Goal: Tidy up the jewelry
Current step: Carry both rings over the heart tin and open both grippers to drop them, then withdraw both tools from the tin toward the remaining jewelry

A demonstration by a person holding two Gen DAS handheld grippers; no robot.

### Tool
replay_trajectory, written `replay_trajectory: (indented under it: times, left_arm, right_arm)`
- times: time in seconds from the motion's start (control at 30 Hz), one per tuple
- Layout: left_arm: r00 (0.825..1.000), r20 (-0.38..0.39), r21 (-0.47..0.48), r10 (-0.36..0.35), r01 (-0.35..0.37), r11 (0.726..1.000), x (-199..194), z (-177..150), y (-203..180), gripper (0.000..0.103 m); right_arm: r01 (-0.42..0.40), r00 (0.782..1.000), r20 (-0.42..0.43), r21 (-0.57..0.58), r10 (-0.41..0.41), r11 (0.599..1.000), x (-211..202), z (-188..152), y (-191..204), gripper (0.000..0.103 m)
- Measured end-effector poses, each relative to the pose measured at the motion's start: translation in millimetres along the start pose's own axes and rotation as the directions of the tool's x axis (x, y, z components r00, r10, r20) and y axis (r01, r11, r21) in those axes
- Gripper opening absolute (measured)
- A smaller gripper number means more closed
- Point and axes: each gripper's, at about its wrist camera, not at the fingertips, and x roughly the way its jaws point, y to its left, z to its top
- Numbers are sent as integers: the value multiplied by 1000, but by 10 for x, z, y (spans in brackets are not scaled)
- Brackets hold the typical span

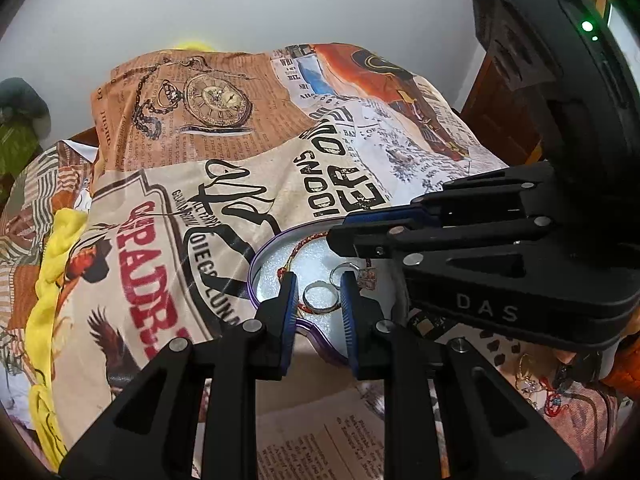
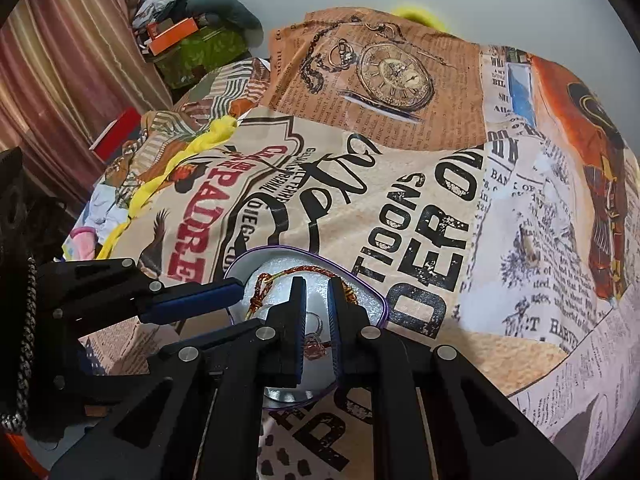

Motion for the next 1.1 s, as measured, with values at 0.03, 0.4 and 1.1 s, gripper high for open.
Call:
replay_trajectory:
  times: [0.03,0.4,1.1]
  left_arm:
    - [1000,-1,-2,2,-2,1000,-13,-4,-3,20]
    - [999,50,-16,17,-16,1000,-434,-55,-58,21]
    - [987,161,47,4,-12,999,-1389,-412,-639,30]
  right_arm:
    - [0,1000,1,-1,0,1000,-6,6,3,9]
    - [90,993,82,-29,-88,995,-415,-68,144,34]
    - [172,958,231,16,-171,985,-1542,-901,297,34]
